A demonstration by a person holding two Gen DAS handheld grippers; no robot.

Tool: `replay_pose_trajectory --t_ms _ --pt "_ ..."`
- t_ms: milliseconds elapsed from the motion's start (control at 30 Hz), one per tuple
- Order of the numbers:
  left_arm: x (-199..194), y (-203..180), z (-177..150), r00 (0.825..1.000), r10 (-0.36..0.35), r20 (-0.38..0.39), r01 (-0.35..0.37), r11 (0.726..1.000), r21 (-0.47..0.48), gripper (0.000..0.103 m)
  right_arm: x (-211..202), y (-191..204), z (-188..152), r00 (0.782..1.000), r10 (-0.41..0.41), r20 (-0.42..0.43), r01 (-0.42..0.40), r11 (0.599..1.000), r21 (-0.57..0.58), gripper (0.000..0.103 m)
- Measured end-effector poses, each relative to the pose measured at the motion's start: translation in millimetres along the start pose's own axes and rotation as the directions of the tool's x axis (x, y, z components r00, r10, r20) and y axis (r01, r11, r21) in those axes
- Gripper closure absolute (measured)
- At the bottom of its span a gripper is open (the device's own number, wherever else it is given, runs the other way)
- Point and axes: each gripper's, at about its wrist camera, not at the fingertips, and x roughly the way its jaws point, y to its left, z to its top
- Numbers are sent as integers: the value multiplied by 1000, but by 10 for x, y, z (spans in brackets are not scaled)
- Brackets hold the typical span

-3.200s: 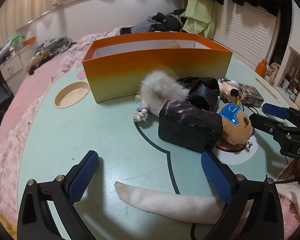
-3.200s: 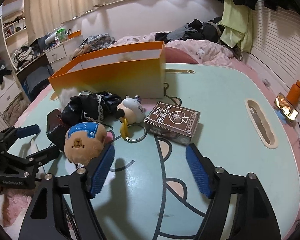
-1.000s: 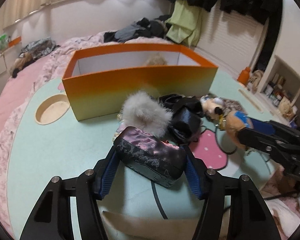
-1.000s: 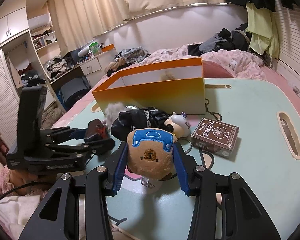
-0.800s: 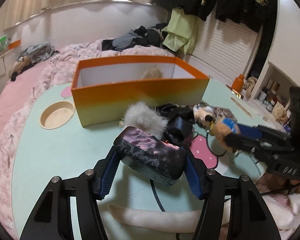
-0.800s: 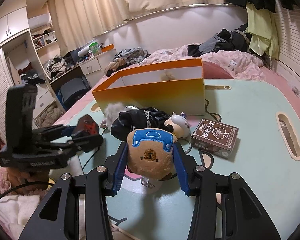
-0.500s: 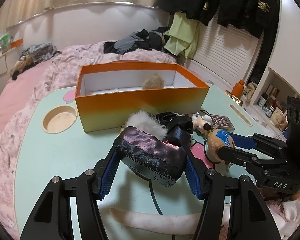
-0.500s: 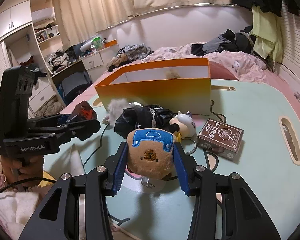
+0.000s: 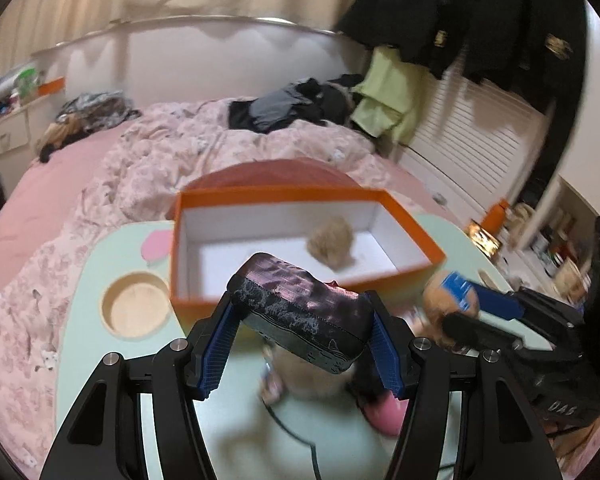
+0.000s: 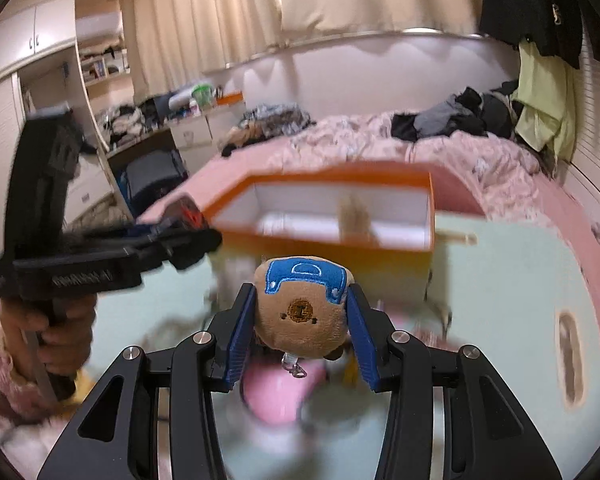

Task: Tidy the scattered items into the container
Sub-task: 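Grasp the black-red pouch with the left tool while the right tool carries the bear plush to the box, then release the pouch and bear plush into the box with both tools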

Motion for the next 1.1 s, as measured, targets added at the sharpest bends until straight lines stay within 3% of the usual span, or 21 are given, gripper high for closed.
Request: replay_pose_trajectory --t_ms 133,300,633,700,733,767,800,1100 --pt "154 21 256 999 30 24 -30 1000 0 42 167 -146 329 1000 -10 23 9 999 50 57" --pt "436 58 453 999 50 -5 -50 998 -26 42 507 -334 617 999 -44 -1 44 994 103 57" --pt "842 149 528 993 85 -86 -90 994 -55 41 850 -590 658 996 -64 -62 76 977 201 52" --pt "860 180 508 993 76 -91 -83 994 -75 34 862 -599 654 995 -75 -61 86 974 211 50" --pt "864 187 502 993 73 -93 -81 993 -83 22 852 -599 651 995 -83 -57 93 972 217 40" --pt "860 213 492 994 65 -93 -74 993 -95 19 832 -598 642 995 -92 -48 101 969 224 29" --pt "851 226 487 995 52 -91 -61 993 -102 19 797 -602 631 994 -103 -31 108 967 231 26" --pt "576 329 336 996 18 -86 -29 991 -132 19 377 -644 510 993 -110 34 97 958 271 25"
